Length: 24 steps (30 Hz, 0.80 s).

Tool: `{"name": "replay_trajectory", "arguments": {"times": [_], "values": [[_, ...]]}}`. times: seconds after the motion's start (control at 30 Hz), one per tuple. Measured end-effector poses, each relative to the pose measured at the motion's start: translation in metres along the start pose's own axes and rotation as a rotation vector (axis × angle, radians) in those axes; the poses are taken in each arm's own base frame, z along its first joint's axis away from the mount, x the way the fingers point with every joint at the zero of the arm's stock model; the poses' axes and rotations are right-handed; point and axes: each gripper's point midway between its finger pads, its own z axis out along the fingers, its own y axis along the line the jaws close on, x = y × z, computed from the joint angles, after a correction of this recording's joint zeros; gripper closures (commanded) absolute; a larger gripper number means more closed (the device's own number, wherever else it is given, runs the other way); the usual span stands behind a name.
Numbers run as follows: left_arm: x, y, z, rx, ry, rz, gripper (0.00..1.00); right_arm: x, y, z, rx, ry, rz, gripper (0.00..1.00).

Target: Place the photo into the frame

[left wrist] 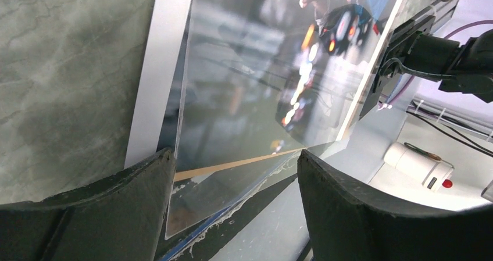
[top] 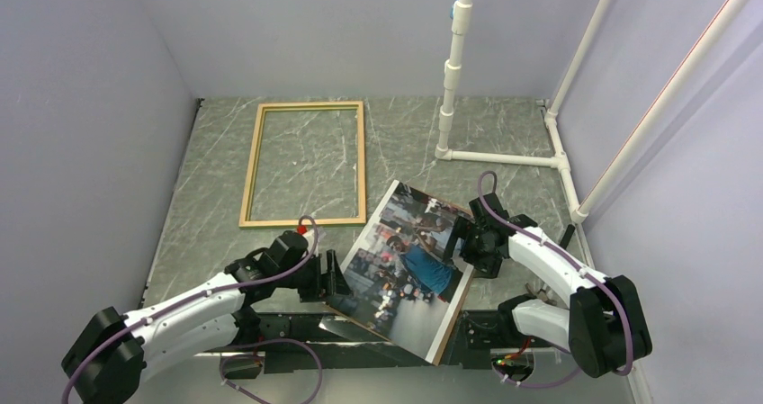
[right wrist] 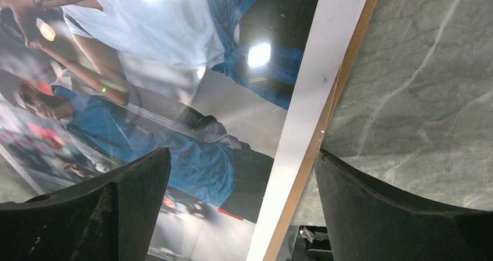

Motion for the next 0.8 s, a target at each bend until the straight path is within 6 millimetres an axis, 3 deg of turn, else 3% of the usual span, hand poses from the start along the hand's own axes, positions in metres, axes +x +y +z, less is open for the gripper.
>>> {"name": "replay_trajectory", "arguments": {"times": [0.5, 0.8], "values": [[-0.012, -0.010, 0.012, 0.062, -0.042, 0.008, 0.24, -0.002, 0.003, 0.000, -0.026, 0.000, -0.040, 0.06], [-0.021, -0.018, 0.026, 0.100, -0.049, -0.004, 0.28, -0.014, 0.006, -0.004, -0.028, -0.033, -0.092, 0.06]]}}
